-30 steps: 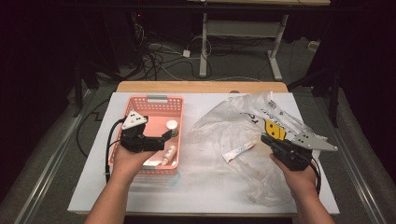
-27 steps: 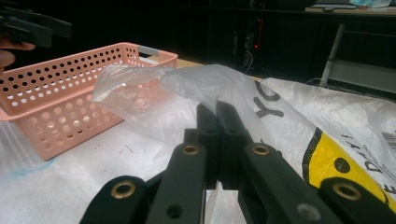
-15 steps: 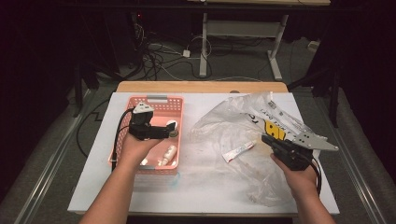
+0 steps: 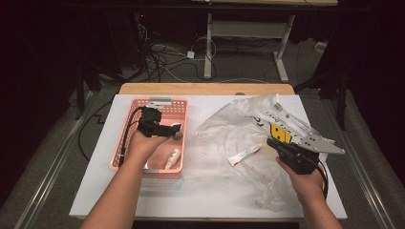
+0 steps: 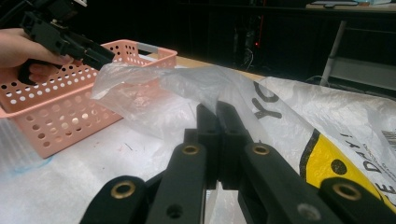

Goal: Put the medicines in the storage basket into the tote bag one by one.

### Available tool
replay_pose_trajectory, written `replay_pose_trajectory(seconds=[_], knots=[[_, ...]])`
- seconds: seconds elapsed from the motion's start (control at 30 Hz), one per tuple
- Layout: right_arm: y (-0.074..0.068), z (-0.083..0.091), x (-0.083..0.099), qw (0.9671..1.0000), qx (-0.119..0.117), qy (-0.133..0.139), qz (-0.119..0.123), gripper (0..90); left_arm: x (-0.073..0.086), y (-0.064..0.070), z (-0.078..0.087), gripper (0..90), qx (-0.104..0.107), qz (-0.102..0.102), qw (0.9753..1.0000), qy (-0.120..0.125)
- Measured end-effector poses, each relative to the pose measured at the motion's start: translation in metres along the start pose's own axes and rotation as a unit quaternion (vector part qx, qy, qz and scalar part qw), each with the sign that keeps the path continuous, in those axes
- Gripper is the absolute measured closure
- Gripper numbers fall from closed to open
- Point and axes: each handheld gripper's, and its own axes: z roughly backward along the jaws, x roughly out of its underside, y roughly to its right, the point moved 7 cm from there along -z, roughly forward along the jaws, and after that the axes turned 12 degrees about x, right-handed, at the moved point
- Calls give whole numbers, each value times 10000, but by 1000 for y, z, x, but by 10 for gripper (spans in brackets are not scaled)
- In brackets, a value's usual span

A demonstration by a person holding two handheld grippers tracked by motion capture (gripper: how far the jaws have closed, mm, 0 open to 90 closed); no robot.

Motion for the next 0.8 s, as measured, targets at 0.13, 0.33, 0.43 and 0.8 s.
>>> replay_pose_trajectory(seconds=[0.13,0.33,0.43,0.8], knots=[[0,0,0,10000,-2,-2,-22,900,1,-3,-7,138,-3,34,9998,-172],[2,1,0,10000,11,2,-39,900,3,-4,-17,175,-81,-90,9987,-489],[1,0,0,10000,7,-1,-33,900,3,-5,-21,220,-121,-165,9980,-605],[2,0,1,10000,16,-12,-42,900,7,-9,-33,387,-103,-301,9963,-794]])
